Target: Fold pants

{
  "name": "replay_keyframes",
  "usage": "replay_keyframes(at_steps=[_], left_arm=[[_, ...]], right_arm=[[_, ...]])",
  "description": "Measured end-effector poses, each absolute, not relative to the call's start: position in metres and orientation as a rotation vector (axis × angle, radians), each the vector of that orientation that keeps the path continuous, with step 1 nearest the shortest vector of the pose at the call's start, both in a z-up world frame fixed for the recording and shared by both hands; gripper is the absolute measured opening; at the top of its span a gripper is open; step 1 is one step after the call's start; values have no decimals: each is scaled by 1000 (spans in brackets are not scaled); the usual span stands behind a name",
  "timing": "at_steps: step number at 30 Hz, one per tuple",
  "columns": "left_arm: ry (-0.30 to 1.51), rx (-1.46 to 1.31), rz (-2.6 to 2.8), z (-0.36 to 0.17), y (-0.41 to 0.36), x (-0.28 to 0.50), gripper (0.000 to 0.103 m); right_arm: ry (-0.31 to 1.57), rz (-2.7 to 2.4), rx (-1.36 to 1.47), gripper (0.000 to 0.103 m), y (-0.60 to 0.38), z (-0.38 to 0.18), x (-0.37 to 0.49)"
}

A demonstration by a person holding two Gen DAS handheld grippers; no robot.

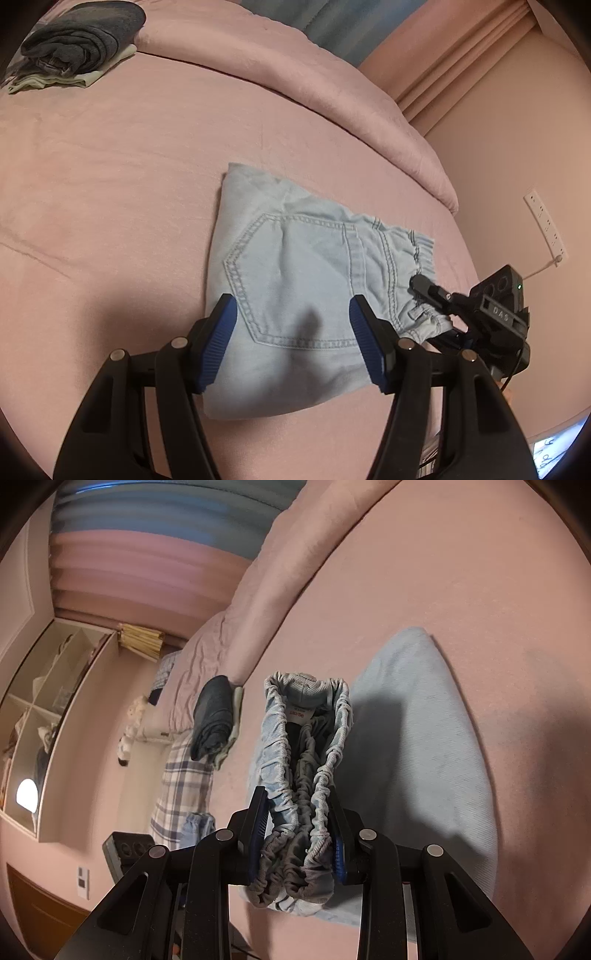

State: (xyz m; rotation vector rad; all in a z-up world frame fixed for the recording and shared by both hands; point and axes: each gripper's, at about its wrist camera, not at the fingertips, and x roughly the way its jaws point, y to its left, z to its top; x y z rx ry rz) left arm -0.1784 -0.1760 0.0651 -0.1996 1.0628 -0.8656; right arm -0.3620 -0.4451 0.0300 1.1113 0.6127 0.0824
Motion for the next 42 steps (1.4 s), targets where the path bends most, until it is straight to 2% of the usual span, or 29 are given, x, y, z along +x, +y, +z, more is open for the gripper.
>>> replay_keyframes(at_steps=[17, 27, 34, 37, 39, 42], left_arm=[[1023, -227, -874, 65, -151, -170, 67], [1036, -203, -898, 59, -154, -171, 68], [1029, -127, -893, 60, -172, -165, 68], [1001, -33, -861, 66, -187, -161, 66], [979, 0, -866, 68, -195, -158, 66], [946, 48, -882, 73, -213, -148, 60]], right_arm=[[702, 5, 1039, 32, -436, 27, -367], [649, -44, 1049, 31, -453, 38, -376], [748, -113, 1005, 31, -460, 21, -370], [772, -141, 967, 40, -461, 30, -371], [784, -223, 858, 49, -453, 47, -373], [773, -377, 642, 53, -437, 79, -375]])
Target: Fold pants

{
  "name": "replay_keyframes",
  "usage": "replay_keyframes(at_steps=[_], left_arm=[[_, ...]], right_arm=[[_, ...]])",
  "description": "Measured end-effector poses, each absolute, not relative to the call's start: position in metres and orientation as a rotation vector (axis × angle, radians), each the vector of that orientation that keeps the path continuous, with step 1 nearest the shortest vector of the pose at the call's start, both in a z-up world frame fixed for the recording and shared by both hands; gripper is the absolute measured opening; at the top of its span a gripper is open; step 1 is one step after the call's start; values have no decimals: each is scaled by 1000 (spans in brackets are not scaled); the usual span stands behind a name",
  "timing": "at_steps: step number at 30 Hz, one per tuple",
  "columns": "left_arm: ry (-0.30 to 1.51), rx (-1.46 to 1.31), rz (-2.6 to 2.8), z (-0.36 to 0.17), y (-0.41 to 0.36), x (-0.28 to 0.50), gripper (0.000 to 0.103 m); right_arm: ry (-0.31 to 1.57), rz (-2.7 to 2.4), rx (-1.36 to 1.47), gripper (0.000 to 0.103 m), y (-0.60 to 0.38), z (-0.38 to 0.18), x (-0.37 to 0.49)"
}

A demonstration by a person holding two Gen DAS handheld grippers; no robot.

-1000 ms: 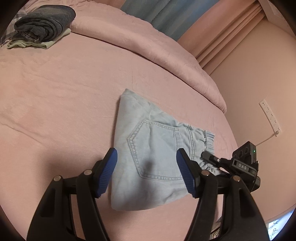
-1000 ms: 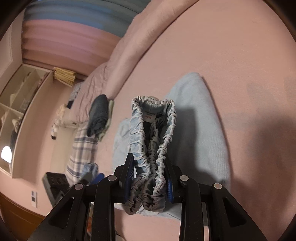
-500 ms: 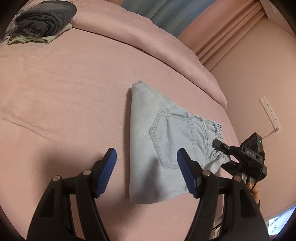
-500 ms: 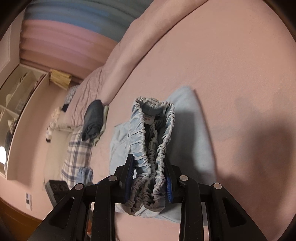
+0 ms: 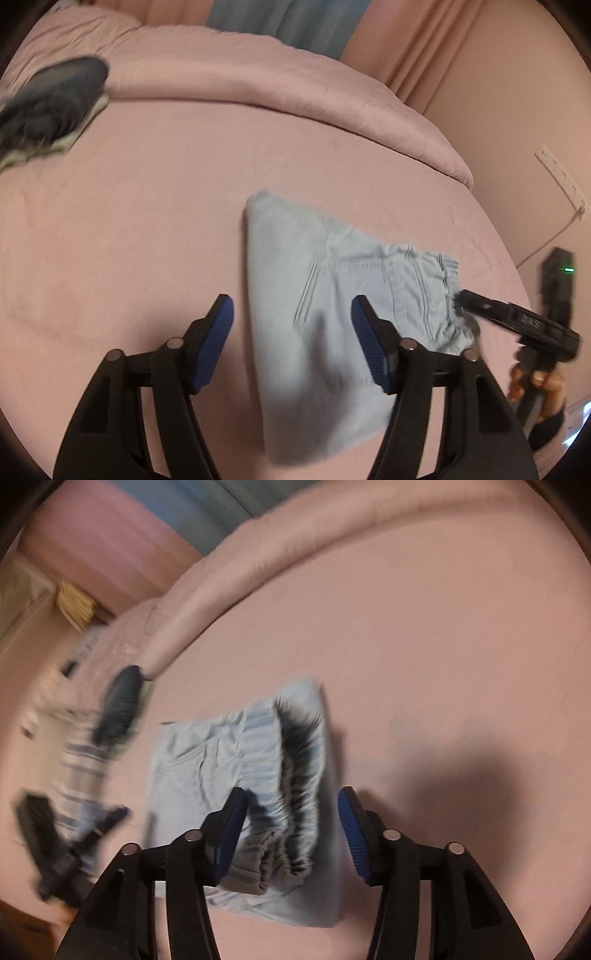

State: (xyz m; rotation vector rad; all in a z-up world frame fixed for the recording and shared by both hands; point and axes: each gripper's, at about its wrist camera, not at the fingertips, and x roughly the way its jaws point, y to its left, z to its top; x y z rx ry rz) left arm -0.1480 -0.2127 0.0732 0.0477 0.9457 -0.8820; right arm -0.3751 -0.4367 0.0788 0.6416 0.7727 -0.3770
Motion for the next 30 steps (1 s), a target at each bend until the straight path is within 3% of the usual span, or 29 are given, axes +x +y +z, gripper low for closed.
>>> replay_keyframes(at_steps=[6, 7, 9, 11, 13, 15, 21, 30], left_arm=[[932, 130, -911, 73, -258, -121, 27], [949, 141, -912, 68, -267, -114, 22], [962, 169, -911, 60, -279, -107, 19], [1021, 213, -897, 43, -294, -97, 15], [1073, 258, -887, 27, -304, -92, 14], [1069, 266, -897, 18, -308, -91, 13], [1048, 209, -904, 27, -290, -95, 16], [1028, 135, -988, 37, -222, -164, 16]], right_arm=[[744, -181, 490, 51, -393, 102, -352], [765, -168, 476, 48, -388, 98, -346], [814, -168, 426, 31, -378, 88, -336], [860, -178, 408, 31, -376, 75, -333], [904, -185, 389, 30, -378, 61, -335], [909, -184, 393, 21, -380, 54, -338], [921, -177, 435, 21, -386, 61, -332], [861, -34, 427, 23, -369, 80, -288]])
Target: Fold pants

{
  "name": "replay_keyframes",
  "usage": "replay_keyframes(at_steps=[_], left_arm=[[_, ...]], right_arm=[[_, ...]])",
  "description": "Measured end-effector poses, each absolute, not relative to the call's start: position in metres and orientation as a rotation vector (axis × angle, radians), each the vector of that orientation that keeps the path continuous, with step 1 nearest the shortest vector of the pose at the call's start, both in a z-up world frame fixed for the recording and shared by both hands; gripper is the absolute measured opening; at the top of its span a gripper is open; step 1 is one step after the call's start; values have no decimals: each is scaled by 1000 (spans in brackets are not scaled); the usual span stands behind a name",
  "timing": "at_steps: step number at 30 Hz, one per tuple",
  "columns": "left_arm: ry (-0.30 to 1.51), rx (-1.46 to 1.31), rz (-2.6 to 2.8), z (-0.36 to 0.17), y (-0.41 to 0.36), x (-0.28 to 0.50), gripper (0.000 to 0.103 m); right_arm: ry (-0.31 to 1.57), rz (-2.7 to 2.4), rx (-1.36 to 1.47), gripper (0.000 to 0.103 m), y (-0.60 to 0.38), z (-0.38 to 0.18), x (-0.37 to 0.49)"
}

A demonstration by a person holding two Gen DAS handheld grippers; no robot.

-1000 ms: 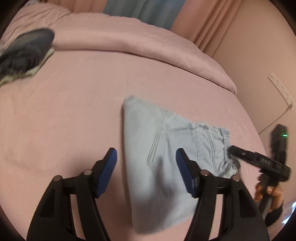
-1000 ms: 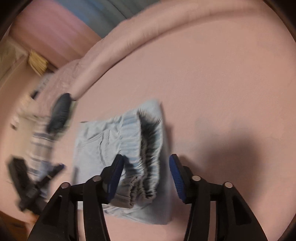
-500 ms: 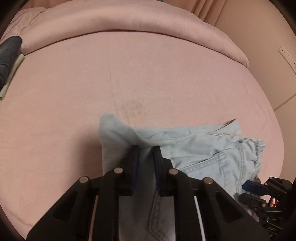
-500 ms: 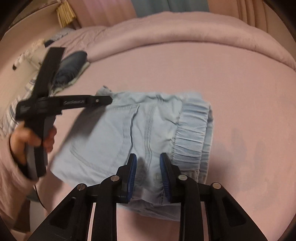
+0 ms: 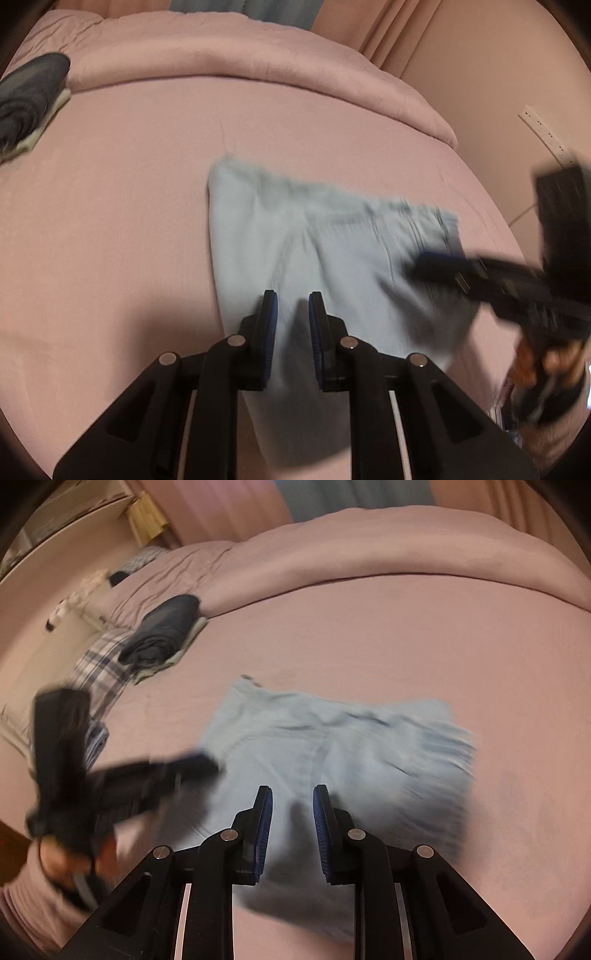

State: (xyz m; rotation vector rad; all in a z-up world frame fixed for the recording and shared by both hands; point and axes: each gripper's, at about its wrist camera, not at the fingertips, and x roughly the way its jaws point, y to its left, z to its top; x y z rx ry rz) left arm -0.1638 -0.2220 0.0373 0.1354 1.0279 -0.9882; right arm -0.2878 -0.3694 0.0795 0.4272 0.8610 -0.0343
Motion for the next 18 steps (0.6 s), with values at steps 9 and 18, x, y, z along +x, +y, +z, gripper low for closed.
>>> replay_keyframes(at_steps=[9, 18], left_arm=[[1113, 135, -981, 24, -214, -183, 13], [1064, 201, -957, 31, -214, -204, 13]], right_arm=[[997, 49, 368, 23, -340, 56, -205], [1010, -15, 488, 23, -364, 52, -204]])
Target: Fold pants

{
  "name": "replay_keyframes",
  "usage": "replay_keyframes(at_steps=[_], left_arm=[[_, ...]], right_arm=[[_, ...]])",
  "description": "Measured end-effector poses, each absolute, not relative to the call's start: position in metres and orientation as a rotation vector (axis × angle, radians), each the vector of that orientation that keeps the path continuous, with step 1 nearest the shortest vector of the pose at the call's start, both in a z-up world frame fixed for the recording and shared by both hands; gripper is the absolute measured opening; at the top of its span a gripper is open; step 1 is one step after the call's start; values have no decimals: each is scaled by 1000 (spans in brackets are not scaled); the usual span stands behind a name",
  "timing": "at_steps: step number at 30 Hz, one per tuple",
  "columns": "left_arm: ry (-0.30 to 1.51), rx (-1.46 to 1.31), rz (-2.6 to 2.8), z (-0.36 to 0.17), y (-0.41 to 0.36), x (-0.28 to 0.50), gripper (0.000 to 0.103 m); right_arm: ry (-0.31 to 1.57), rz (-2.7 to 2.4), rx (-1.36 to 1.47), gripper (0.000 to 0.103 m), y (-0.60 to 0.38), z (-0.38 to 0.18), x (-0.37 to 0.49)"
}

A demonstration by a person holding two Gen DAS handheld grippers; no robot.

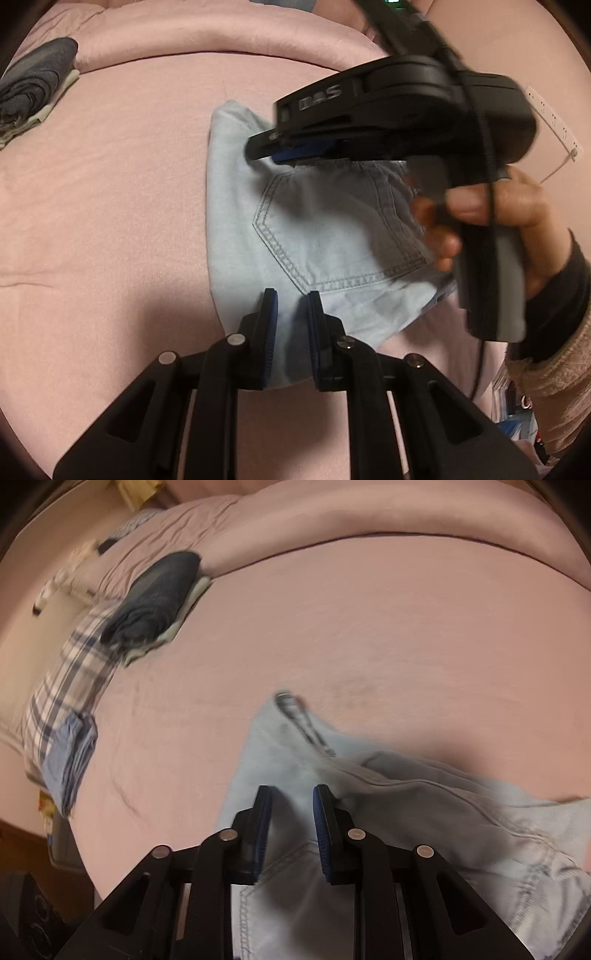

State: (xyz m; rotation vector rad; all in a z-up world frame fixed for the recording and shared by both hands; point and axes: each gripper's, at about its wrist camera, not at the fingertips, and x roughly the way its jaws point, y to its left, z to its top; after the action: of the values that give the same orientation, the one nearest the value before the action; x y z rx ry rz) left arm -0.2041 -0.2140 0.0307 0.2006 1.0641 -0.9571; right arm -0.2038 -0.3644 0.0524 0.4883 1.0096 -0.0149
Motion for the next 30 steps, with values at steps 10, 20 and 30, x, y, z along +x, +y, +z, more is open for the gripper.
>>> replay_keyframes(at_steps=[10, 20, 30], left_arm=[[1027, 276, -923, 34, -216, -214, 16], [996, 352, -902, 30, -231, -215, 16], [980, 397, -882, 27, -234, -218, 17]], right_arm=[[926, -121, 292, 23, -362, 88, -297], [1002, -169, 168, 23, -358, 64, -351], [946, -146, 340, 23, -371, 71, -359]])
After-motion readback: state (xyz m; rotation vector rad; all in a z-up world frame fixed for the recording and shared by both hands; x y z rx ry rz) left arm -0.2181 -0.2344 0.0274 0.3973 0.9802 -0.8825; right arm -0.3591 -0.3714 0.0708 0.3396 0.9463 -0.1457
